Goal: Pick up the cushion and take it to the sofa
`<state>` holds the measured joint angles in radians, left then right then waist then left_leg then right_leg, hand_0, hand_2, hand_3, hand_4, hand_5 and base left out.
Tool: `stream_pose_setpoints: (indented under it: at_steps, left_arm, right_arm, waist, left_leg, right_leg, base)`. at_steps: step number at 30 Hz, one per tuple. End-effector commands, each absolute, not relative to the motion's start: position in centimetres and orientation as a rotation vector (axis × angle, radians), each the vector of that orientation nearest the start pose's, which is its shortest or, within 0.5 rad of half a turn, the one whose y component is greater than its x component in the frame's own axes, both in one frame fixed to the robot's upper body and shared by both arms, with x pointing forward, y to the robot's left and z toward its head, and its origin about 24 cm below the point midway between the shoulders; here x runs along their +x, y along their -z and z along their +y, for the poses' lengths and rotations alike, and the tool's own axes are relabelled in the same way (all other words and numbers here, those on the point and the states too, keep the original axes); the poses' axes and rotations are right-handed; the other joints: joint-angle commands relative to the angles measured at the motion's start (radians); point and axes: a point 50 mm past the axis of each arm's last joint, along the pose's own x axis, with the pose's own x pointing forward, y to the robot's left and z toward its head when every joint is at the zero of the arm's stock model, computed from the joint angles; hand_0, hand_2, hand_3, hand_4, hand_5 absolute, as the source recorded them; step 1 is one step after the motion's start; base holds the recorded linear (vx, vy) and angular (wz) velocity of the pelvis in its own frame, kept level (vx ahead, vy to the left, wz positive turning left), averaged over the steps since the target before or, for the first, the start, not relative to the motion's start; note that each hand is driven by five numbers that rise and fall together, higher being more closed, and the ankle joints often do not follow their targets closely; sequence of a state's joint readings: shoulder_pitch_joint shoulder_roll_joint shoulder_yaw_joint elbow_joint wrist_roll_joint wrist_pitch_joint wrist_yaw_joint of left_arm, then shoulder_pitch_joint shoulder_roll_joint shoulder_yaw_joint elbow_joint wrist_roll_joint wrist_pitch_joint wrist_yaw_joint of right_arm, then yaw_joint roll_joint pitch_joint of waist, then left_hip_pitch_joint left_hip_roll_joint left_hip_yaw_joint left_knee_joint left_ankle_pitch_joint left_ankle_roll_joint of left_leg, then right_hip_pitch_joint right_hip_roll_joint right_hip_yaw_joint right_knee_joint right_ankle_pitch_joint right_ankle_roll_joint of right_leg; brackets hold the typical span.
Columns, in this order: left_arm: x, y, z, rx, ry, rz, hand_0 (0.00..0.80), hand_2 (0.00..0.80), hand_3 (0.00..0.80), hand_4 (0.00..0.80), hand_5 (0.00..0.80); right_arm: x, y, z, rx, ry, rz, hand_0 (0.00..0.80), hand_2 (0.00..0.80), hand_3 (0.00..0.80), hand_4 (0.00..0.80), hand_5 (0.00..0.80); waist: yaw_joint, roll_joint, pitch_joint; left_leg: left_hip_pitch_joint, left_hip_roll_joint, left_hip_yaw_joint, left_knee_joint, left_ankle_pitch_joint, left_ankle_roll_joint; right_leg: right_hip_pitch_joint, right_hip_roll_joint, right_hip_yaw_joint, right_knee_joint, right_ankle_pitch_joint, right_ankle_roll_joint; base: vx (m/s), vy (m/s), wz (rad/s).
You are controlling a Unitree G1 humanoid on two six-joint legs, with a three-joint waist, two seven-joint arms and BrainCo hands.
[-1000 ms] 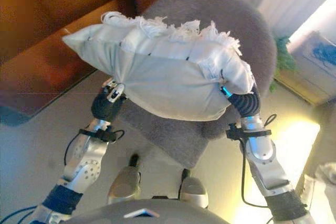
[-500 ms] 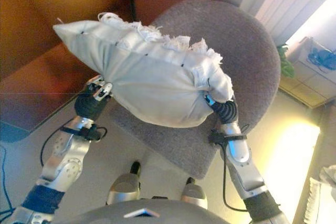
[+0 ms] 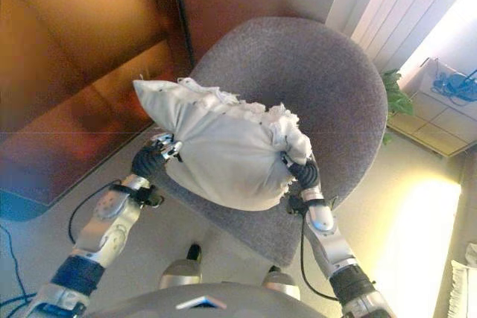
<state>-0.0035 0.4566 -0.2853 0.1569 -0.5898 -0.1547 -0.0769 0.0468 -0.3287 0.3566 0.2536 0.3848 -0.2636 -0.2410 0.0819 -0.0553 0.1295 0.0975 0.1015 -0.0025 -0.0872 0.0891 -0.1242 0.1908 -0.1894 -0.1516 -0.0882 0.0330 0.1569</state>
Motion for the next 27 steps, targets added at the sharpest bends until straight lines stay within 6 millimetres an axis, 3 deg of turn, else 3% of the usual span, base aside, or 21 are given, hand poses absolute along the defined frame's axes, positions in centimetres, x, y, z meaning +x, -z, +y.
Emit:
stream_pose_setpoints:
  at_steps: [1,10,13,17,19,21,24,26,27]
  left_arm:
    - [27.3,-4.8,14.2,-0.152,0.363,-0.051,0.800,0.800,0.800,0.800,0.800]
    - [27.6,-2.2,13.5,-0.078,0.368,0.054,0.800,0.800,0.800,0.800,0.800]
    - [28.6,-1.8,12.8,-0.039,0.367,0.081,0.800,0.800,0.800,0.800,0.800]
    - [31.4,-2.6,11.1,0.010,0.336,0.069,0.800,0.800,0.800,0.800,0.800]
    - [33.4,-4.1,10.2,0.027,0.301,0.037,0.800,0.800,0.800,0.800,0.800]
    - [35.2,-6.5,9.7,0.038,0.283,-0.034,0.800,0.800,0.800,0.800,0.800]
    - [38.0,-11.4,9.5,0.047,0.241,-0.152,0.800,0.800,0.800,0.800,0.800]
    - [38.2,-11.7,9.4,0.045,0.238,-0.158,0.800,0.800,0.800,0.800,0.800]
    - [39.9,-15.6,9.6,0.038,0.192,-0.246,0.800,0.800,0.800,0.800,0.800]
  right_arm:
    - [25.2,-2.0,-14.5,0.074,-0.061,-0.031,0.800,0.800,0.800,0.800,0.800]
    - [24.9,0.5,-15.5,0.101,0.038,0.056,0.800,0.800,0.800,0.800,0.800]
    - [25.4,0.8,-15.3,0.122,0.084,0.083,0.800,0.800,0.800,0.800,0.800]
    - [28.3,0.4,-14.7,0.142,0.098,0.119,0.800,0.800,0.800,0.800,0.800]
    - [30.9,-0.9,-14.3,0.150,0.085,0.122,0.800,0.800,0.800,0.800,0.800]
    - [33.4,-3.5,-14.0,0.140,0.071,0.068,0.800,0.800,0.800,0.800,0.800]
    - [37.5,-8.9,-14.0,0.132,0.062,-0.020,0.800,0.800,0.800,0.800,0.800]
    - [37.8,-9.3,-14.0,0.136,0.064,-0.025,0.800,0.800,0.800,0.800,0.800]
    - [40.0,-13.5,-14.7,0.098,0.061,-0.093,0.800,0.800,0.800,0.800,0.800]
  waist:
    - [0.005,0.031,-0.050]
    - [0.014,0.007,-0.030]
    - [0.016,0.006,-0.006]
    - [0.010,0.019,0.032]
    - [0.000,0.026,0.067]
    - [-0.010,0.032,0.113]
    - [-0.031,0.049,0.195]
    - [-0.030,0.050,0.199]
    - [-0.046,0.065,0.258]
  left_leg:
    - [0.013,0.033,0.021,0.034,-0.087,0.023]
    - [-0.004,0.053,0.025,0.094,-0.102,0.016]
    - [-0.053,0.057,0.016,0.125,-0.103,0.014]
    - [-0.132,0.051,0.008,0.153,-0.097,0.010]
    - [-0.180,0.044,0.007,0.169,-0.095,0.009]
    - [-0.235,0.034,0.004,0.178,-0.092,0.008]
    - [-0.330,0.020,0.004,0.185,-0.077,0.006]
    - [-0.338,0.020,0.006,0.188,-0.076,0.006]
    - [-0.400,0.010,0.017,0.188,-0.063,0.010]
  right_leg:
    - [-0.054,-0.089,-0.090,0.050,0.027,0.052]
    - [-0.045,-0.116,-0.099,0.068,0.044,0.081]
    - [-0.073,-0.134,-0.092,0.067,0.073,0.089]
    - [-0.141,-0.158,-0.082,0.057,0.112,0.093]
    - [-0.190,-0.167,-0.071,0.064,0.121,0.093]
    - [-0.247,-0.175,-0.061,0.074,0.127,0.090]
    - [-0.377,-0.192,-0.033,0.111,0.140,0.079]
    - [-0.388,-0.193,-0.030,0.117,0.140,0.078]
    - [-0.476,-0.196,-0.002,0.133,0.149,0.069]
  base:
    - [0.235,-0.003,0.01]
    - [0.144,-0.034,0.00]
    - [-0.013,-0.032,0.03]
    - [-0.130,0.016,-0.01]
    - [-0.325,0.051,-0.08]
    - [-0.459,0.054,-0.11]
    - [-0.445,0.101,-0.17]
    - [-0.283,0.108,-0.09]
    - [-0.437,0.179,-0.10]
